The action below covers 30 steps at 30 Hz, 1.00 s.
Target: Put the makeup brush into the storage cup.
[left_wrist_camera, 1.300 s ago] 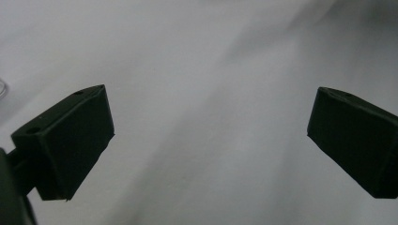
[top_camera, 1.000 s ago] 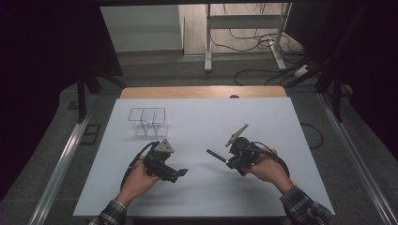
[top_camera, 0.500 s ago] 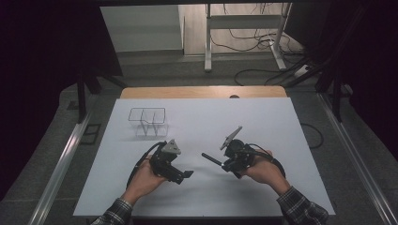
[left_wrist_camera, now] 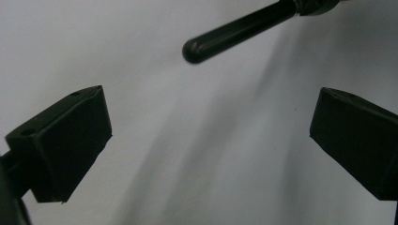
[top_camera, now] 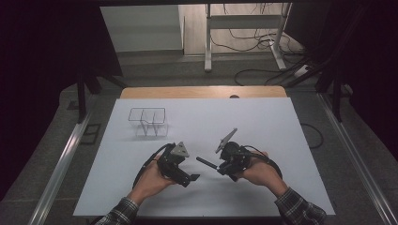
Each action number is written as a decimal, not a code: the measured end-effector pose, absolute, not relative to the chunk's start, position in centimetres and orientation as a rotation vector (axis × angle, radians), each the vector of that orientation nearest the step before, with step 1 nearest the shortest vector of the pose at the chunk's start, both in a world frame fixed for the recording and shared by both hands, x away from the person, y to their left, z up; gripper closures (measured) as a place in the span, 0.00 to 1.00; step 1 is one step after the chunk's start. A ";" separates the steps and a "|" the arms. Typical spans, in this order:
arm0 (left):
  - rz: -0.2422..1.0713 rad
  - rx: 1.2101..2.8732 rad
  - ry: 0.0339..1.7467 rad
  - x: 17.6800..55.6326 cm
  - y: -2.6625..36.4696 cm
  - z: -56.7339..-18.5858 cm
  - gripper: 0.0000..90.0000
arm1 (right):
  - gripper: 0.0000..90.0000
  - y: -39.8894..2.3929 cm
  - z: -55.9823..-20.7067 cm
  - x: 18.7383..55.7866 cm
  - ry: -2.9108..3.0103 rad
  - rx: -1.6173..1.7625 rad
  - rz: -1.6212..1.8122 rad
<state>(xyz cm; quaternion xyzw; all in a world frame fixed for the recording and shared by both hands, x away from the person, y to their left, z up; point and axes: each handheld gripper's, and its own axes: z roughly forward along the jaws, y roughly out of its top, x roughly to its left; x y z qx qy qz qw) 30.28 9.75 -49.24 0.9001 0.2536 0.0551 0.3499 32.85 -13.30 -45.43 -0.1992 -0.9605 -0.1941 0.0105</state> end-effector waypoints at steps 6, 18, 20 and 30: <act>0.135 2.369 0.617 30.2 9.0 -49.4 0.01 | 0.86 -12.6 -45.4 32.4 -2.993 -0.582 -0.595; 0.188 2.406 0.543 29.7 7.7 -49.3 0.16 | 0.86 -11.9 -45.5 31.8 -2.982 -0.527 -0.569; 0.192 2.404 0.525 29.6 7.6 -49.2 0.21 | 0.86 -11.9 -45.5 31.8 -2.980 -0.514 -0.559; 0.213 2.451 0.421 28.8 6.8 -49.1 0.45 | 0.86 -11.5 -45.7 31.5 -2.973 -0.487 -0.528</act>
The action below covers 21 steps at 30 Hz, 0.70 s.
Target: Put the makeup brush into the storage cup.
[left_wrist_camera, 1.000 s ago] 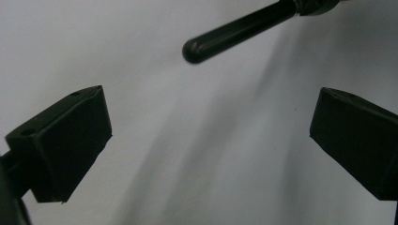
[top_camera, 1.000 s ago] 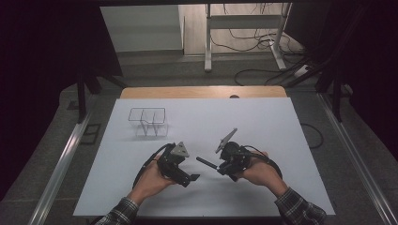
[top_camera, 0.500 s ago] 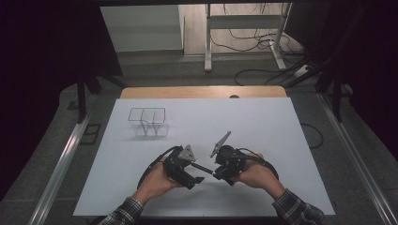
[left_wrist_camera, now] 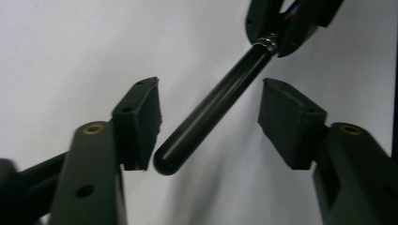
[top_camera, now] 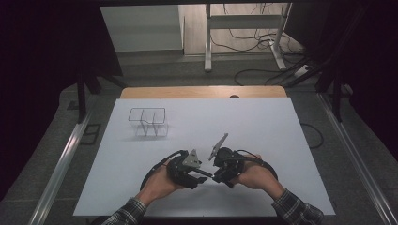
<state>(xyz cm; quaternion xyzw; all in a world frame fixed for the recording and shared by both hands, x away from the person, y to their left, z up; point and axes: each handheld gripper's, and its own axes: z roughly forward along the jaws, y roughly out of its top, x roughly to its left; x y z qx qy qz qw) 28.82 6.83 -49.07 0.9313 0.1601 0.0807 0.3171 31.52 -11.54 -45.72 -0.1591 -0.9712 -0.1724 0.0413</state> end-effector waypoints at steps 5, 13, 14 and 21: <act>0.229 2.472 0.373 28.5 6.5 -49.1 0.54 | 0.86 -11.4 -45.8 31.4 -2.955 -0.467 -0.514; 0.153 2.529 0.234 27.8 6.0 -49.6 0.86 | 0.79 -11.6 -45.5 31.5 -2.961 -0.449 -0.577; 0.148 2.534 0.243 27.8 5.9 -49.4 0.87 | 0.77 -11.8 -45.3 31.6 -2.971 -0.464 -0.609; 0.097 2.511 0.326 28.4 6.5 -49.4 0.88 | 0.39 -12.6 -45.2 32.3 -3.025 -0.466 -0.744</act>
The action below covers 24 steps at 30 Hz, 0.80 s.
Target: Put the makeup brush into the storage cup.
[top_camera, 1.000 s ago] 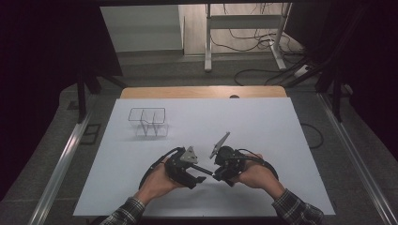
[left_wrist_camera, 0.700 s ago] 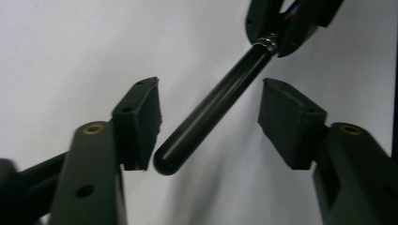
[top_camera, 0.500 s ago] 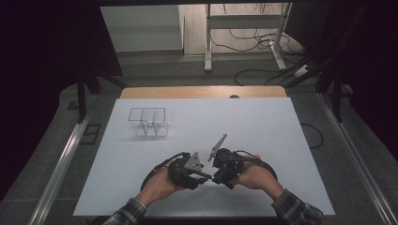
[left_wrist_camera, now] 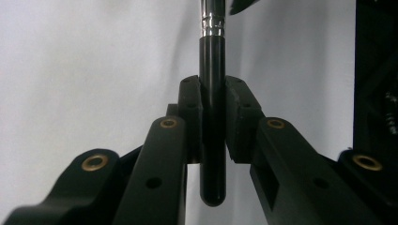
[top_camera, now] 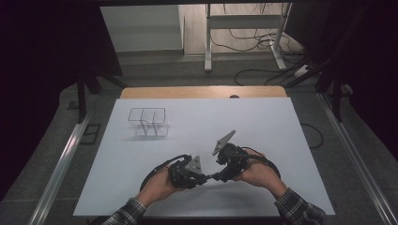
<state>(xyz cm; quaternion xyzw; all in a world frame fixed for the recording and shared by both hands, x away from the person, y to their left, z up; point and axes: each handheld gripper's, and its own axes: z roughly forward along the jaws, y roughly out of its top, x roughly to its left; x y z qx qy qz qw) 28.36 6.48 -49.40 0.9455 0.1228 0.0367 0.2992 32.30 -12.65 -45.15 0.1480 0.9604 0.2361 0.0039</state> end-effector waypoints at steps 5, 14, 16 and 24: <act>0.082 2.521 0.363 28.4 6.4 -49.6 0.87 | 0.25 -12.7 -45.4 32.4 2.983 0.437 0.776; 0.140 2.515 0.389 28.0 6.7 -49.4 0.87 | 0.04 -13.0 -45.8 32.4 2.919 0.484 0.794; 0.143 2.509 0.397 28.0 6.8 -49.5 0.87 | 0.03 -13.2 -45.8 32.3 2.914 0.508 0.821; 0.142 2.487 0.434 27.7 7.4 -49.4 0.87 | 0.01 -14.2 -46.0 32.3 2.884 0.609 0.899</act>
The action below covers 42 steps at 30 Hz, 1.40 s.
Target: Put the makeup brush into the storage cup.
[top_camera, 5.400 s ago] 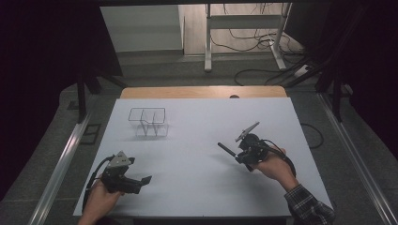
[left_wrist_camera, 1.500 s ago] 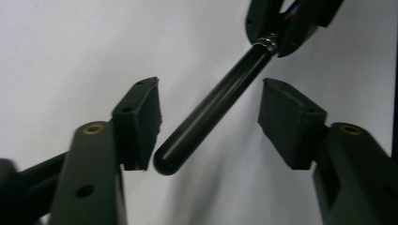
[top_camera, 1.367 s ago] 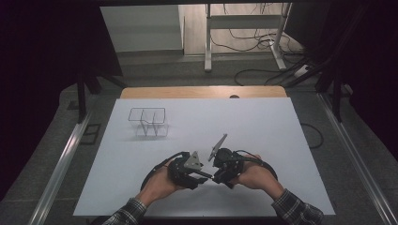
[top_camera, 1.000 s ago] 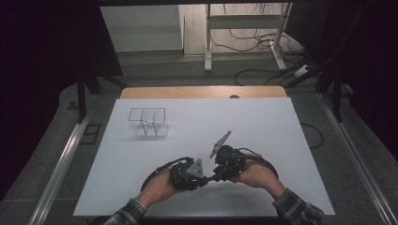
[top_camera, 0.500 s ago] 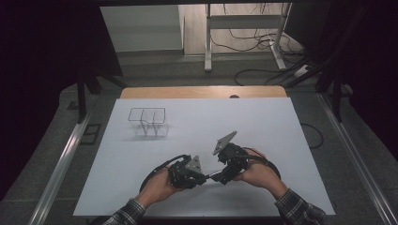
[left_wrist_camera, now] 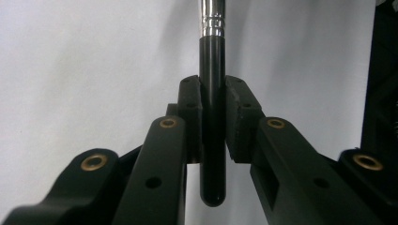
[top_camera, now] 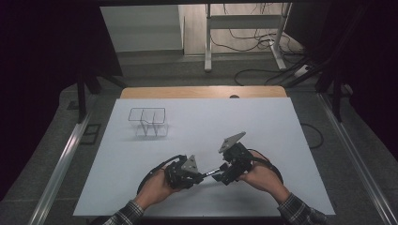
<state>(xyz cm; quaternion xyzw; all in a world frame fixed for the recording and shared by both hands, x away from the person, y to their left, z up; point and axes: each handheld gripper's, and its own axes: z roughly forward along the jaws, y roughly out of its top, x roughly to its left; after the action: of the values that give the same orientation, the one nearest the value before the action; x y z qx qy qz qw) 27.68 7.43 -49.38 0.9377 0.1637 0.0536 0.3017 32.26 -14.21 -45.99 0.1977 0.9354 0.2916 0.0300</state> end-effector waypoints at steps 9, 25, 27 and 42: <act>0.153 2.476 0.462 27.5 8.2 -49.3 0.87 | 0.00 -15.0 -45.9 31.7 2.804 0.653 1.008; 0.149 2.393 0.544 27.3 9.9 -49.0 0.87 | 0.00 -16.7 -46.4 31.2 2.684 0.795 1.135; 0.154 2.375 0.559 27.2 10.1 -48.9 0.87 | 0.00 -16.9 -46.5 31.1 2.676 0.808 1.143; 0.172 2.228 0.620 26.8 11.2 -48.2 0.87 | 0.01 -17.2 -46.4 30.9 2.641 0.954 1.300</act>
<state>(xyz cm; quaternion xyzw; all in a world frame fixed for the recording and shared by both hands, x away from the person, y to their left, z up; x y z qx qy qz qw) 26.83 11.18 -48.19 0.8806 0.2451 0.0679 0.3999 30.88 -17.17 -46.38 0.3081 0.8532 0.4201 0.0239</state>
